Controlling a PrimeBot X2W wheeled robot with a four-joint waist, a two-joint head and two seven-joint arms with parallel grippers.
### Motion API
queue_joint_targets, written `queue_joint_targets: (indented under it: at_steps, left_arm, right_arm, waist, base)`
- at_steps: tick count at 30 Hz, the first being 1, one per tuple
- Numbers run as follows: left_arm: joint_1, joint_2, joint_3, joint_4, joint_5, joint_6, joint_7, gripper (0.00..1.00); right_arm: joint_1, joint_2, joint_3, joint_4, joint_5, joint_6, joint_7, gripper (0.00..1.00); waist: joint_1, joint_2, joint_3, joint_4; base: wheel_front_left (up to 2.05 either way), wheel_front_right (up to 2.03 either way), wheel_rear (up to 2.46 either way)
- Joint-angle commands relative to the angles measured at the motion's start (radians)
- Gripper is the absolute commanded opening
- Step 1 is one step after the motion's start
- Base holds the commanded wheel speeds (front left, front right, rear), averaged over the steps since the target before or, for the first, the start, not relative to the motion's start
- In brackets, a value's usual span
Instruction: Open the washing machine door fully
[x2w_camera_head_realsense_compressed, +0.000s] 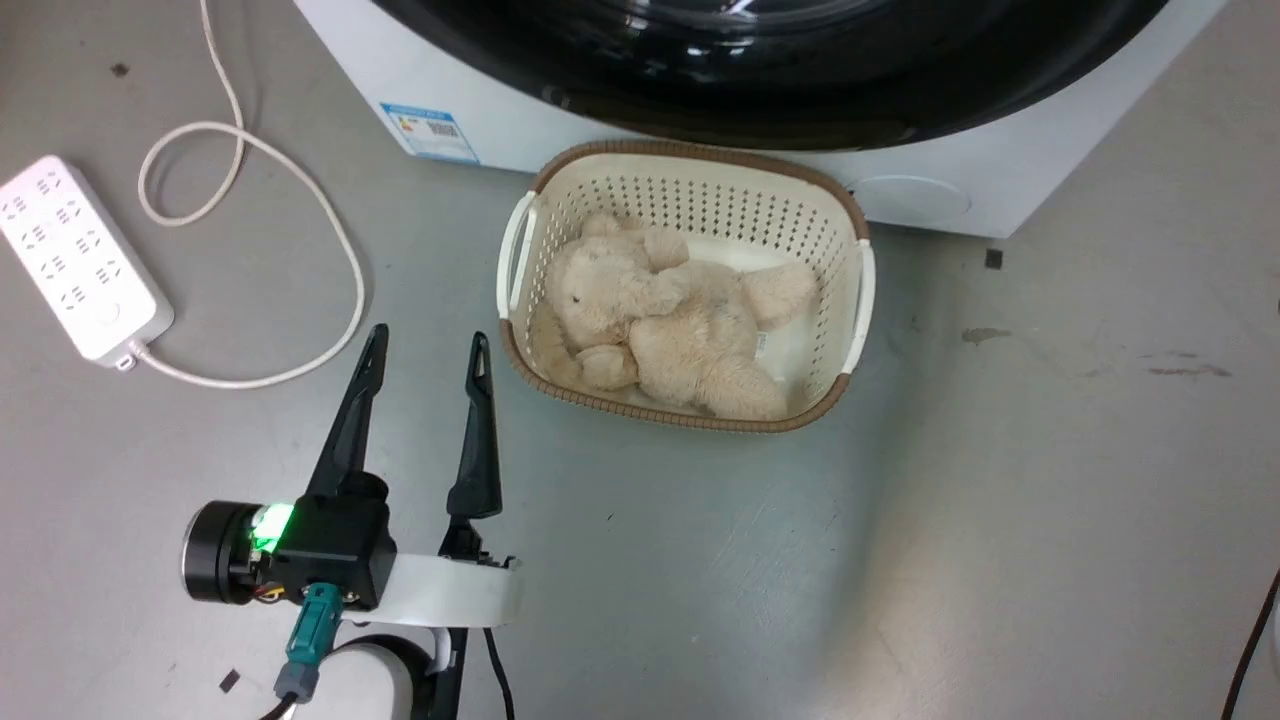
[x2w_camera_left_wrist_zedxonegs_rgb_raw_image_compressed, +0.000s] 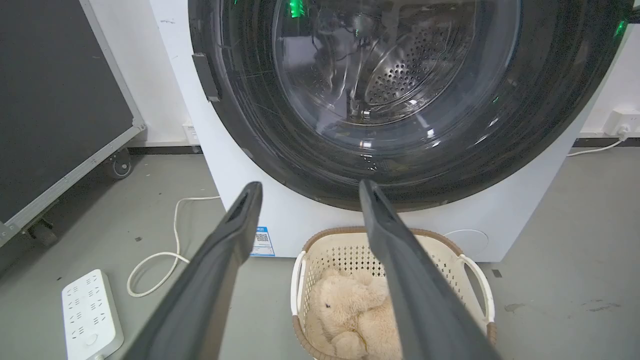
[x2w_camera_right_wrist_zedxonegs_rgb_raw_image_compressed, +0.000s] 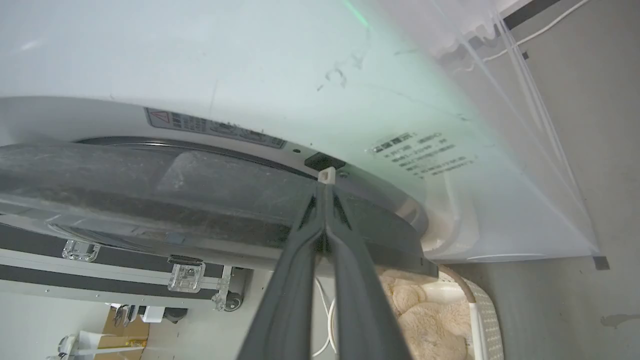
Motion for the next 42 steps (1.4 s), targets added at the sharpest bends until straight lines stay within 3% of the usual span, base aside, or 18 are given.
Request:
queue_joint_targets:
  at_steps: [1, 13, 19, 27, 37, 42]
  left_arm:
    - [-0.021, 0.001, -0.007, -0.009, -0.004, 0.008, -0.013, 1.0]
    - [-0.04, 0.0, -0.04, -0.025, -0.005, 0.025, -0.038, 1.0]
    - [-0.04, 0.0, -0.05, -0.025, -0.007, 0.037, -0.05, 1.0]
    - [-0.027, 0.003, -0.052, -0.018, -0.009, 0.04, -0.067, 1.0]
    - [0.023, 0.009, -0.045, 0.006, -0.011, 0.025, -0.067, 1.0]
    - [0.063, 0.013, -0.043, 0.016, -0.01, 0.018, -0.067, 1.0]
  right_arm:
    - [-0.058, -0.01, -0.017, 0.038, 0.024, 0.0, 0.033, 0.0]
    - [-0.23, -0.027, -0.103, 0.172, 0.074, 0.0, 0.16, 0.0]
    - [-0.244, -0.031, -0.132, 0.231, 0.092, 0.0, 0.264, 0.0]
    - [-0.135, 0.004, -0.154, 0.221, 0.118, -0.001, 0.397, 0.0]
    - [0.118, 0.12, -0.134, 0.05, 0.125, -0.001, 0.532, 0.0]
    - [0.273, 0.146, -0.069, -0.05, 0.218, -0.001, 0.629, 0.0]
  waist:
    - [-0.0001, 0.0, 0.011, 0.008]
    - [-0.0001, 0.0, 0.06, 0.038]
    - [-0.0001, 0.0, 0.057, 0.049]
    - [-0.0001, 0.0, -0.004, 0.038]
    - [-0.0001, 0.0, -0.111, 0.005]
    - [-0.0001, 0.0, -0.162, -0.008]
  base:
    - [0.0, 0.0, 0.0]
    - [0.0, 0.0, 0.0]
    - [0.0, 0.0, 0.0]
    - [0.0, 0.0, 0.0]
    - [0.0, 0.0, 0.0]
    - [0.0, 0.0, 0.0]
